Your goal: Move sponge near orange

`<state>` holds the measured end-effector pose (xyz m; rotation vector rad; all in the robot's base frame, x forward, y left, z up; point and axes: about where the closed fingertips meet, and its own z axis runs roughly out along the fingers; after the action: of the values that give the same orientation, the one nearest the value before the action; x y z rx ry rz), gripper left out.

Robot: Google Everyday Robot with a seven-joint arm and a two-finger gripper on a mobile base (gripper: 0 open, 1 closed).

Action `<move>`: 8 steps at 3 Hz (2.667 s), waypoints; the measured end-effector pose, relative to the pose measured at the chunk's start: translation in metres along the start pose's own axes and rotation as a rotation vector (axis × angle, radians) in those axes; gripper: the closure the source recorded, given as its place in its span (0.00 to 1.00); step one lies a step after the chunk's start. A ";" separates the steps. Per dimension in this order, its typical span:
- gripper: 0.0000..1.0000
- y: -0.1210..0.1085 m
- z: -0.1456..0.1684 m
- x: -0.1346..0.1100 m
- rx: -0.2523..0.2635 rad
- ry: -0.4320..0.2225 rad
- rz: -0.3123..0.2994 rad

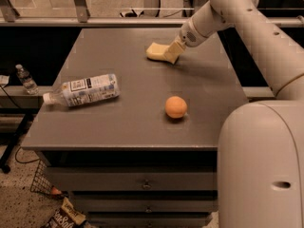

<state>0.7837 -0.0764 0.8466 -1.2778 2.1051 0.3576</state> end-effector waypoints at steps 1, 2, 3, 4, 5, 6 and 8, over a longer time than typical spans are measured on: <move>0.92 0.006 -0.008 -0.009 -0.004 -0.014 -0.042; 1.00 0.013 -0.037 -0.012 0.013 -0.029 -0.099; 1.00 0.023 -0.080 0.006 0.034 -0.011 -0.146; 1.00 0.038 -0.117 0.039 0.045 0.024 -0.131; 1.00 0.057 -0.144 0.082 0.046 0.064 -0.083; 1.00 0.075 -0.154 0.107 0.023 0.095 -0.072; 1.00 0.101 -0.144 0.118 -0.032 0.119 -0.092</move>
Offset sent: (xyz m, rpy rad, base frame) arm -0.0486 -0.0245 0.0759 -0.0386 -0.1604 0.1074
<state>0.6033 -0.1845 0.8700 -1.4415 2.1369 0.2829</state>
